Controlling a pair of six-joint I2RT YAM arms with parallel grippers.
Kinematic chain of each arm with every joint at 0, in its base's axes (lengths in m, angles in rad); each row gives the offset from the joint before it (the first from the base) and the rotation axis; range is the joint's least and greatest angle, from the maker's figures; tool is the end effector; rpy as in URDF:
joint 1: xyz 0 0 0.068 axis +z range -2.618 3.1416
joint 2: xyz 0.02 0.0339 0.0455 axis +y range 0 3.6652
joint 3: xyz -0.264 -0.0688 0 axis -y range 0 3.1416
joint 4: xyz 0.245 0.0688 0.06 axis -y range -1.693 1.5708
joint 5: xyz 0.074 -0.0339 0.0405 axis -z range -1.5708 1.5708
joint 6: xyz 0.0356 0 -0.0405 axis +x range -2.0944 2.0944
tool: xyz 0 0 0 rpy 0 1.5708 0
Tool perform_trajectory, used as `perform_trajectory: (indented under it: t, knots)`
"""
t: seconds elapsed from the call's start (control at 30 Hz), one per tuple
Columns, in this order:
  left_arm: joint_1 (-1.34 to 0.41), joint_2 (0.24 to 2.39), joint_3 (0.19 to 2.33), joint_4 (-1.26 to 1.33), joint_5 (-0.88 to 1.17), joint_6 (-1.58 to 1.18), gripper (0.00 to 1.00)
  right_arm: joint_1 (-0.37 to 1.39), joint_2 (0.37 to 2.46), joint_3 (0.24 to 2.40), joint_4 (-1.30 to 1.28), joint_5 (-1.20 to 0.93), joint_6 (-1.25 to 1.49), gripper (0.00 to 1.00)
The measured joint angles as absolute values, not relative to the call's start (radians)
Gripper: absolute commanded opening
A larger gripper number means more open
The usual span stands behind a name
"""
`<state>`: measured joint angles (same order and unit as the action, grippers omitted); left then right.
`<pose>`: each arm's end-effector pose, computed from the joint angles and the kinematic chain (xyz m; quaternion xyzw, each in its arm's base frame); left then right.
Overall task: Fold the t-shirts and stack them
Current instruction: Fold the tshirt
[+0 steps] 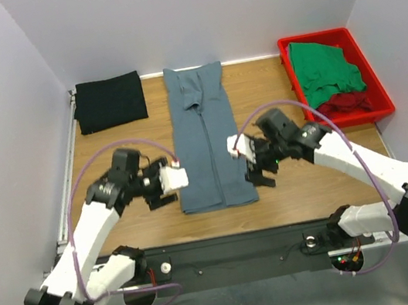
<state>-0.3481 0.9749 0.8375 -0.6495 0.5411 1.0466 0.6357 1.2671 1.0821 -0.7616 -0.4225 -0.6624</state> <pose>0.1785 -0.0843 0.2839 0.6502 0.6171 -0.1061 0.4304 0.1966 0.1632 0.2929 -0.6137 0.7024 0.1955 0.3029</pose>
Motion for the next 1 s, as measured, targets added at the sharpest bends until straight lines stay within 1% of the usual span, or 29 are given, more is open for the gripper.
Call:
perform_trajectory:
  t: [0.07,0.13,0.27,0.37,0.53,0.57,0.67,0.77,0.8,0.93,0.97,1.0]
  knots:
    - [-0.398,0.887,0.742,-0.680,0.538,1.122,0.70,0.674,1.228,0.984,-0.762,-0.412,-0.699,0.77]
    - [-0.450,0.832,0.681,-0.684,0.538,1.161,0.68,0.706,1.199,0.907,-0.760,-0.405,-0.730,0.71]
    - [-0.559,0.791,0.561,-0.647,0.528,1.208,0.67,0.786,1.155,0.759,-0.678,-0.377,-0.784,0.67]
    - [-0.617,0.791,0.494,-0.617,0.513,1.224,0.66,0.841,1.132,0.666,-0.617,-0.364,-0.831,0.66]
    - [-0.635,0.824,0.456,-0.547,0.485,1.243,0.65,0.859,1.131,0.567,-0.494,-0.349,-0.913,0.64]
    - [-0.635,0.836,0.452,-0.527,0.481,1.246,0.65,0.859,1.132,0.556,-0.472,-0.347,-0.925,0.62]
    - [-0.635,0.867,0.444,-0.479,0.469,1.260,0.65,0.859,1.147,0.532,-0.408,-0.340,-0.957,0.61]
    - [-0.636,0.886,0.429,-0.443,0.461,1.276,0.65,0.859,1.178,0.515,-0.342,-0.328,-0.984,0.56]
    - [-0.636,0.891,0.425,-0.434,0.460,1.280,0.65,0.859,1.180,0.507,-0.322,-0.325,-0.993,0.52]
    - [-0.636,0.922,0.418,-0.400,0.459,1.301,0.64,0.859,1.202,0.506,-0.285,-0.324,-1.011,0.43]
    - [-0.636,0.931,0.418,-0.391,0.459,1.305,0.65,0.859,1.217,0.507,-0.270,-0.327,-1.017,0.33]
    - [-0.636,0.938,0.418,-0.384,0.459,1.309,0.65,0.859,1.228,0.509,-0.251,-0.327,-1.022,0.27]
